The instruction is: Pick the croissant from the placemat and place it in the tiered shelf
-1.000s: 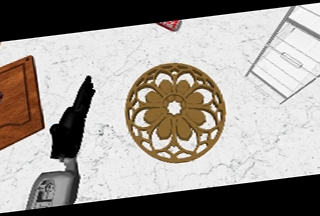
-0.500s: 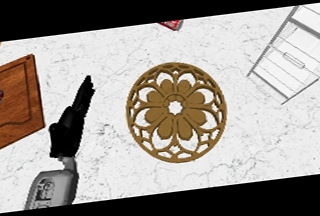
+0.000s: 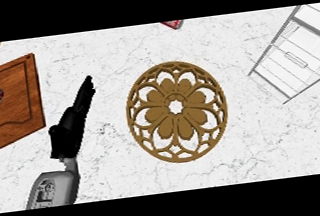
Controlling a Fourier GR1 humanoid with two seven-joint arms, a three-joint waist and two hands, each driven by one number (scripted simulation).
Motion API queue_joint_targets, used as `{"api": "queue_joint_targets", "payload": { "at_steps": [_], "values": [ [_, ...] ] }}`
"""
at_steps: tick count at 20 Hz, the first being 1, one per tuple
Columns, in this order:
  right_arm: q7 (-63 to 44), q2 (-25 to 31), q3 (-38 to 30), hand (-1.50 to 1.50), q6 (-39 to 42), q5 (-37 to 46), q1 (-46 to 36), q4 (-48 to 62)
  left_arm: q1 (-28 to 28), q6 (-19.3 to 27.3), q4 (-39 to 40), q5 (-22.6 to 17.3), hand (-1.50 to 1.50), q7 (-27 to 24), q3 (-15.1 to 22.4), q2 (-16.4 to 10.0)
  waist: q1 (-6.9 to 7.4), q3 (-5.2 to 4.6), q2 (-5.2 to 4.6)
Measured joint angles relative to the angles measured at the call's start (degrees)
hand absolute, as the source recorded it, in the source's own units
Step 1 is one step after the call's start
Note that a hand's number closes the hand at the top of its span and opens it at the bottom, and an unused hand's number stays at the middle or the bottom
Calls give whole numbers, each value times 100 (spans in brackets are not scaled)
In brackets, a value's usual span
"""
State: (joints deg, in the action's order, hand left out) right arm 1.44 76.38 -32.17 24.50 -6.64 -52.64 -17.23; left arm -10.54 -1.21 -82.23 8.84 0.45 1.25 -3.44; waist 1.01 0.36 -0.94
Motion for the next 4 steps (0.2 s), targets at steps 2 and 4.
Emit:
{"api": "queue_joint_targets", "payload": {
  "at_steps": [2, 4],
  "values": [
    [277, 148, 5, -150, 278, 57, 263, 138, -25, 22, -9, 9, 0, 36, -2, 11, -22, 10, -7],
    [425, 294, -53, -150, 520, 42, 423, 311, -34, 12, -20, -1, 0, 35, -18, -7, -15, 16, -10]
  ]
}}
